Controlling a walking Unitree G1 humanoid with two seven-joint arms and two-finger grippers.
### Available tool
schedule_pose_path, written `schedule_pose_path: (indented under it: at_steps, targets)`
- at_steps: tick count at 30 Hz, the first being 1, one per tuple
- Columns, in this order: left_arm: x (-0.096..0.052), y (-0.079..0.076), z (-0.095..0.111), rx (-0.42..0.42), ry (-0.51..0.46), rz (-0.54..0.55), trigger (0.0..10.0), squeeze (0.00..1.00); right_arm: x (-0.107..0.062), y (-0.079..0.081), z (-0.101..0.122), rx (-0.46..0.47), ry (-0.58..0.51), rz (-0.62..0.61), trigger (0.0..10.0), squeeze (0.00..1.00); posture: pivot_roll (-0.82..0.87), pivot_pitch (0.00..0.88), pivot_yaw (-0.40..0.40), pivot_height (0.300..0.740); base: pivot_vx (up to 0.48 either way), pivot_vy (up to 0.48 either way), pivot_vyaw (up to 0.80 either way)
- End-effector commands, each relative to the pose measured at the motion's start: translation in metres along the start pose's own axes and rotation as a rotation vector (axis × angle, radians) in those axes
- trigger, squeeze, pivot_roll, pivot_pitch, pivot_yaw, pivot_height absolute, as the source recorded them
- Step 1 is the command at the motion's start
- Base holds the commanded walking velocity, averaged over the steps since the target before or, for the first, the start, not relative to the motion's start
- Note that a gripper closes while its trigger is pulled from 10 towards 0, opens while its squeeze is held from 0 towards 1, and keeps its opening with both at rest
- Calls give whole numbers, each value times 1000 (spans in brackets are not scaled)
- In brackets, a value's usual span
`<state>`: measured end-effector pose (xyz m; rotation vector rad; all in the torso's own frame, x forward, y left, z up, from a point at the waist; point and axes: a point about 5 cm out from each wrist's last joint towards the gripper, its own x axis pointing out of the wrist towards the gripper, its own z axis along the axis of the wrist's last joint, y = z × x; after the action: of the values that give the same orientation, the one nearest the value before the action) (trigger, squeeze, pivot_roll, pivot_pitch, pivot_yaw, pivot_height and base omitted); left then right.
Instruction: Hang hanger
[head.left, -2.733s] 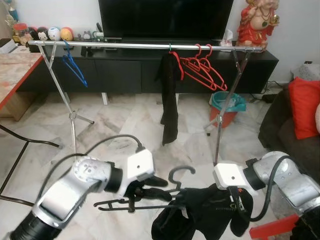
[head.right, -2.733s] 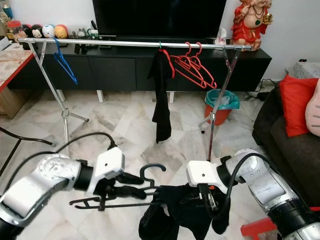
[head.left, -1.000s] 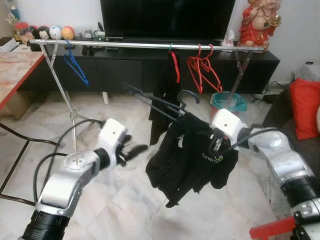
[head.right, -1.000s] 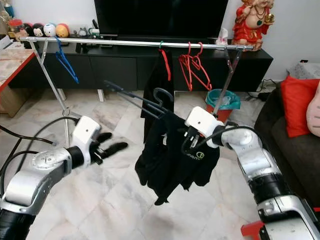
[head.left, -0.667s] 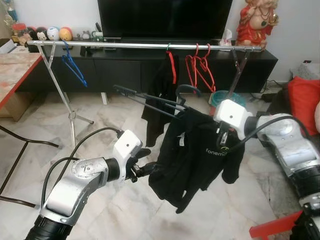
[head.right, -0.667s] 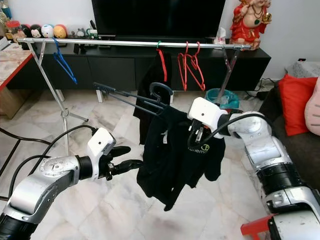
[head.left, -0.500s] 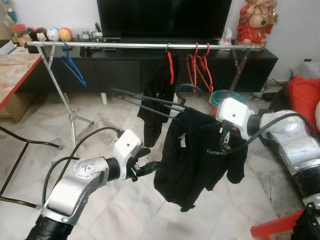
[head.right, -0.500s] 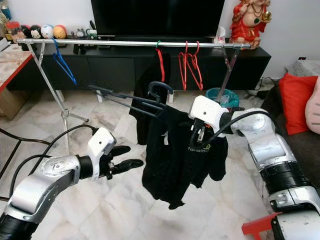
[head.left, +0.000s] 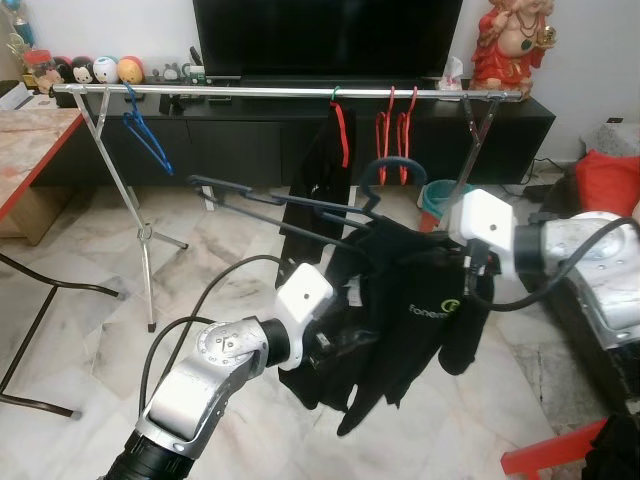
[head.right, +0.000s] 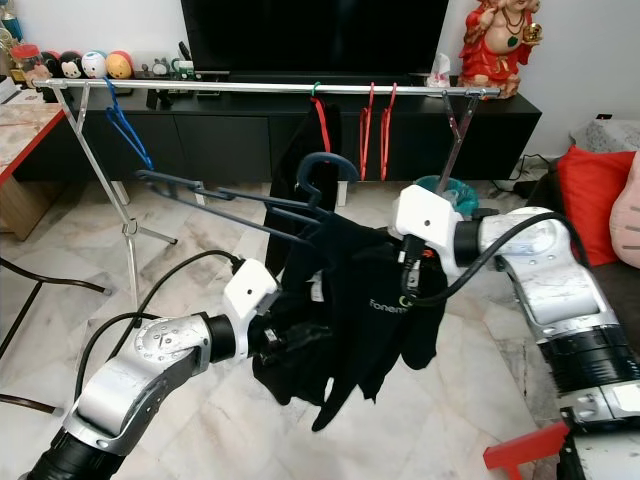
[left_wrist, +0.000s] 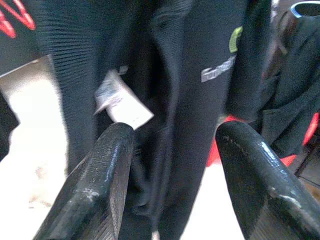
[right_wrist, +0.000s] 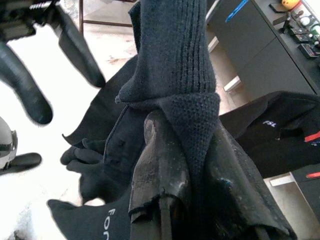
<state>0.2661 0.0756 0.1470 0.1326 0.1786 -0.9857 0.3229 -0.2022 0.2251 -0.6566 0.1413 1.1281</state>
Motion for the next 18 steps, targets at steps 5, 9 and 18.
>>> schedule_pose_path:
  at_steps: [5, 9, 18]
  targets:
    - [-26, 20, 7, 49, -53, 135, 10000, 0, -12, -4, 11, -22, -46, -16, 0, 0, 78, 0, -20, 740, 0, 0, 0]
    - [-50, 34, -12, 26, -17, 193, 10000, 0, -10, -3, 17, -6, -96, -1, 0, 0, 85, 0, -23, 740, 0, 0, 0]
    - [-41, 41, -28, -96, -63, 200, 10000, 0, 1, -6, 28, -9, -139, 8, 0, 0, 56, 0, -21, 740, 0, 0, 0]
